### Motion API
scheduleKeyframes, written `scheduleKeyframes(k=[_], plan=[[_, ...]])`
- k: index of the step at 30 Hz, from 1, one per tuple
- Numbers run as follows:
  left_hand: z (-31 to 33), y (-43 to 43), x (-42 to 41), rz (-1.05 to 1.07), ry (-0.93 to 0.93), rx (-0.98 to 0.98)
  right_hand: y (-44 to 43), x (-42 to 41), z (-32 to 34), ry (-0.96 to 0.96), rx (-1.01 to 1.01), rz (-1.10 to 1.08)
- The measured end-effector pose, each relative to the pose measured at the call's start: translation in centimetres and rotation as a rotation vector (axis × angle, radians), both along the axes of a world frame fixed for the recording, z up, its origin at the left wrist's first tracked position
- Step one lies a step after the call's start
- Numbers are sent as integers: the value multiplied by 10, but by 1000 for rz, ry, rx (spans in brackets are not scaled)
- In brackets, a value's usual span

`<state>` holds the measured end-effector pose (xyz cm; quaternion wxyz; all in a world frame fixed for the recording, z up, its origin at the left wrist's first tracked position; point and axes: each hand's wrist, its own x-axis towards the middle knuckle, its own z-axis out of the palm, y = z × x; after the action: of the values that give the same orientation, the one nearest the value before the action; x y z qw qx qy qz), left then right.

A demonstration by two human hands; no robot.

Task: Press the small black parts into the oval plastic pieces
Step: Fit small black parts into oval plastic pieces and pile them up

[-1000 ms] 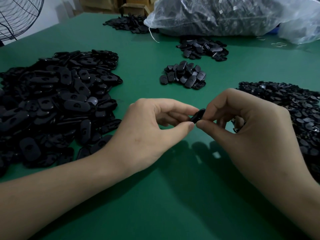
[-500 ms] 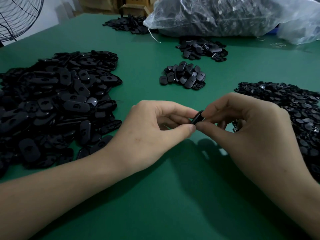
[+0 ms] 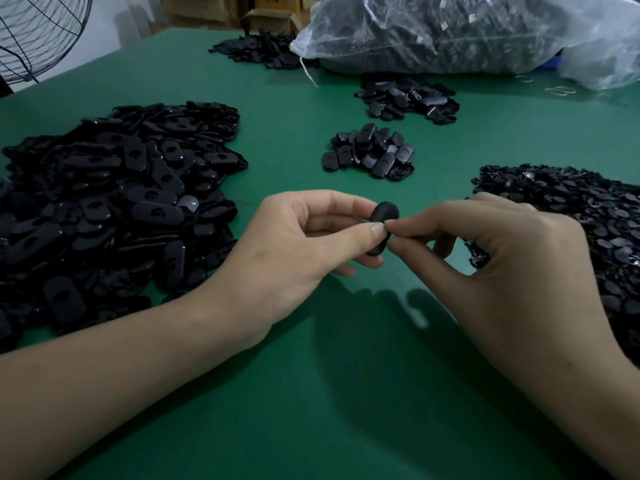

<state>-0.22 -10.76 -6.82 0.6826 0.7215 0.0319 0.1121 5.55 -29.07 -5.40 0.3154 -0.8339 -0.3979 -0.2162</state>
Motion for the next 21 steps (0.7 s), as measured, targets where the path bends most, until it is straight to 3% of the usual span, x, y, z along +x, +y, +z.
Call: scheduleKeyframes(k=[3, 7, 9, 13, 21], plan=[[-1, -1, 0, 22, -41, 27, -1, 0, -1, 148, 64, 40], [-1, -4, -1, 85, -170, 200, 4, 1, -4, 868, 452, 204], [1, -6, -3, 127, -220, 314, 7, 2, -7, 1083, 526, 241], [4, -9, -7, 166, -312, 466, 9, 0, -8, 1244, 595, 363], [7, -11, -12, 235, -438, 662, 9, -4, -6, 1357, 675, 477]])
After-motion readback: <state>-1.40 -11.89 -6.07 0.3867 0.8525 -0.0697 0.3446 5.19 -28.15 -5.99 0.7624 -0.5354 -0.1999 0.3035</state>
